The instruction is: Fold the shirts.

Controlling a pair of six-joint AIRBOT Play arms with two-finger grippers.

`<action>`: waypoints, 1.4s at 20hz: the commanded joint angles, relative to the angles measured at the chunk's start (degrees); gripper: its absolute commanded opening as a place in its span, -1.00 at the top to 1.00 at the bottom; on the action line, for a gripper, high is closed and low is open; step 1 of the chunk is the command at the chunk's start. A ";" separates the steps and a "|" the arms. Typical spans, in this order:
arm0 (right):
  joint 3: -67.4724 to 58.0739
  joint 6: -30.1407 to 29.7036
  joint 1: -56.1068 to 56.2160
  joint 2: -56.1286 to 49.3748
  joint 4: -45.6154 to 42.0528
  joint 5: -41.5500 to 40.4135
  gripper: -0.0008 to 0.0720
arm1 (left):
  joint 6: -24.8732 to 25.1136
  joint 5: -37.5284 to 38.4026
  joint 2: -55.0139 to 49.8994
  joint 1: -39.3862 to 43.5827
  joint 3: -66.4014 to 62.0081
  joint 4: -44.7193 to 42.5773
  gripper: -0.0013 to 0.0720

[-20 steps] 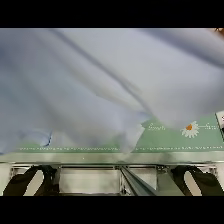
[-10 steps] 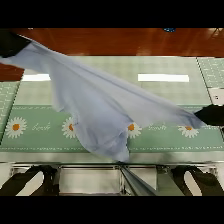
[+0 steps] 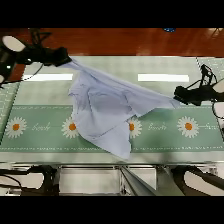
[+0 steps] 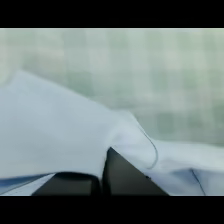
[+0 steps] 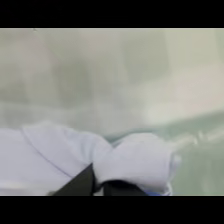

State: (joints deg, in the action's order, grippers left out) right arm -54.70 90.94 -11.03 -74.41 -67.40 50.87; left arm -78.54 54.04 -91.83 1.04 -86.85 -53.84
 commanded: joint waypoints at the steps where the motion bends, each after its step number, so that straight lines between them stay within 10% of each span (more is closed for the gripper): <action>1: -9.40 -0.90 -0.02 -14.29 6.62 -4.11 -0.16 | -3.91 2.25 -5.42 0.61 -0.85 0.85 -0.09; 2: -12.94 -1.68 -0.55 -16.33 6.95 -1.51 -0.16 | -4.46 4.63 -5.27 -0.35 -1.07 0.44 -0.43; 8: -24.68 -5.68 -15.32 -14.43 6.03 17.62 -0.16 | -6.80 36.46 -0.94 -17.77 1.60 -5.84 -0.42; 18: 9.46 -16.92 -25.66 3.37 14.01 8.55 -0.16 | 3.06 23.61 35.58 -23.37 59.19 11.56 -0.42; 28: 9.46 -18.21 -25.66 3.76 21.94 7.02 -0.16 | 2.93 -0.39 30.03 6.36 73.40 33.09 -0.42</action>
State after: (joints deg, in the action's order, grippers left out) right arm -45.39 73.21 -36.64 -70.81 -47.11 58.19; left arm -75.66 62.57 -59.22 -0.03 -15.33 -28.64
